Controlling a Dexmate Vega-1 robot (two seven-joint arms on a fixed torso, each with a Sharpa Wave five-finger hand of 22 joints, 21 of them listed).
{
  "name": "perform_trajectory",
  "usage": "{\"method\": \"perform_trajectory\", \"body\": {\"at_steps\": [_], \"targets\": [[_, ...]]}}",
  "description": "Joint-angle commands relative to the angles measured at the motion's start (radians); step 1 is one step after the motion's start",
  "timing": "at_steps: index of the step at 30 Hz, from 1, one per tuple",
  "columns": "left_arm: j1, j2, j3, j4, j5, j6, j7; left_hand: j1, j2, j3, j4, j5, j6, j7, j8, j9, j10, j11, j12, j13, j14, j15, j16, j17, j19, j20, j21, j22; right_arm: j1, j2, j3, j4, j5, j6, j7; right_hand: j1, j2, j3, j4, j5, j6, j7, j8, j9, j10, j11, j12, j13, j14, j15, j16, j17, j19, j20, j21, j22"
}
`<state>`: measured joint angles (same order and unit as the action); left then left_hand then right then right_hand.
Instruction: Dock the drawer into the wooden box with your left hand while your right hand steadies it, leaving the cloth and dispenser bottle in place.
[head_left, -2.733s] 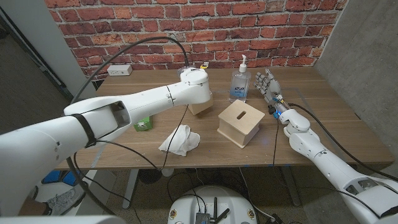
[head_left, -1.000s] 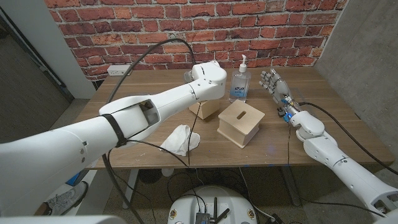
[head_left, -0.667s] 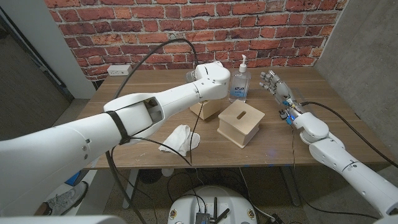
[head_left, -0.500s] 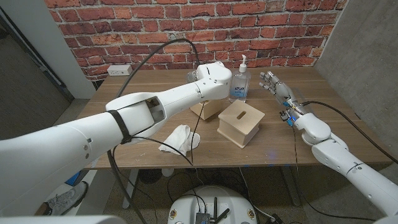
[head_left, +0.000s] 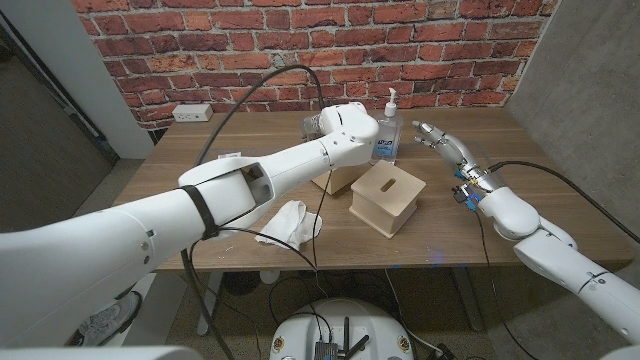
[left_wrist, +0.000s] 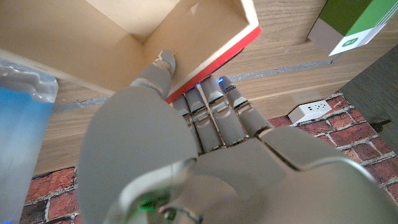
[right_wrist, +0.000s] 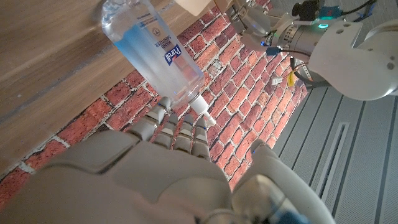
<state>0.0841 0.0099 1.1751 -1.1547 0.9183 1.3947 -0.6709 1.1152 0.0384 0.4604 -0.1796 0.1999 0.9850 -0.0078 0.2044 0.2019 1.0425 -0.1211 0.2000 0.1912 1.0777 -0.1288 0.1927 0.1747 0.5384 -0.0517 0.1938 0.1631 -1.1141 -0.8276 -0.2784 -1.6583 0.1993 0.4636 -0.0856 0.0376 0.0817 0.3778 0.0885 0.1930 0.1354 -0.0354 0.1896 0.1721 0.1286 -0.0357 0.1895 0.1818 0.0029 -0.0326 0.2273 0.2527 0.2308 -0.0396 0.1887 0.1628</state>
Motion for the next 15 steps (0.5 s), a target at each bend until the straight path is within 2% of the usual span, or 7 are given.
{"method": "perform_trajectory", "body": {"at_steps": [1, 15], "targets": [[0.042, -0.025, -0.030, 0.005, 0.130, 0.001, -0.059, 0.063, 0.073, 0.000, -0.001, 0.007, 0.028, 0.029, 0.001, 0.005, 0.079, -0.067, 0.005, 0.002, 0.075, -0.114, 0.007, 0.004, 0.011, -0.124, -0.004, 0.001, -0.065, -0.063, 0.030, -0.094, -0.172, -0.019, -0.062, 0.016, 0.029, 0.004, -0.008, 0.008, 0.008, -0.002, 0.005, 0.004, 0.013, -0.004, 0.004, 0.000, 0.008, -0.010, 0.004, 0.001, 0.008, -0.002, 0.006, 0.003], [0.058, -0.057, -0.039, 0.030, 0.135, 0.001, -0.029, 0.065, 0.073, -0.003, -0.001, 0.009, 0.030, 0.030, 0.001, 0.006, 0.079, -0.069, 0.004, 0.002, 0.077, -0.114, 0.005, 0.004, 0.013, -0.125, -0.005, 0.001, -0.118, -0.118, 0.061, -0.156, -0.328, -0.022, -0.088, 0.027, 0.034, 0.009, -0.021, 0.006, 0.013, -0.005, 0.004, 0.004, 0.014, -0.006, 0.003, 0.000, 0.011, -0.015, 0.004, -0.002, 0.012, -0.004, 0.005, 0.003]]}}
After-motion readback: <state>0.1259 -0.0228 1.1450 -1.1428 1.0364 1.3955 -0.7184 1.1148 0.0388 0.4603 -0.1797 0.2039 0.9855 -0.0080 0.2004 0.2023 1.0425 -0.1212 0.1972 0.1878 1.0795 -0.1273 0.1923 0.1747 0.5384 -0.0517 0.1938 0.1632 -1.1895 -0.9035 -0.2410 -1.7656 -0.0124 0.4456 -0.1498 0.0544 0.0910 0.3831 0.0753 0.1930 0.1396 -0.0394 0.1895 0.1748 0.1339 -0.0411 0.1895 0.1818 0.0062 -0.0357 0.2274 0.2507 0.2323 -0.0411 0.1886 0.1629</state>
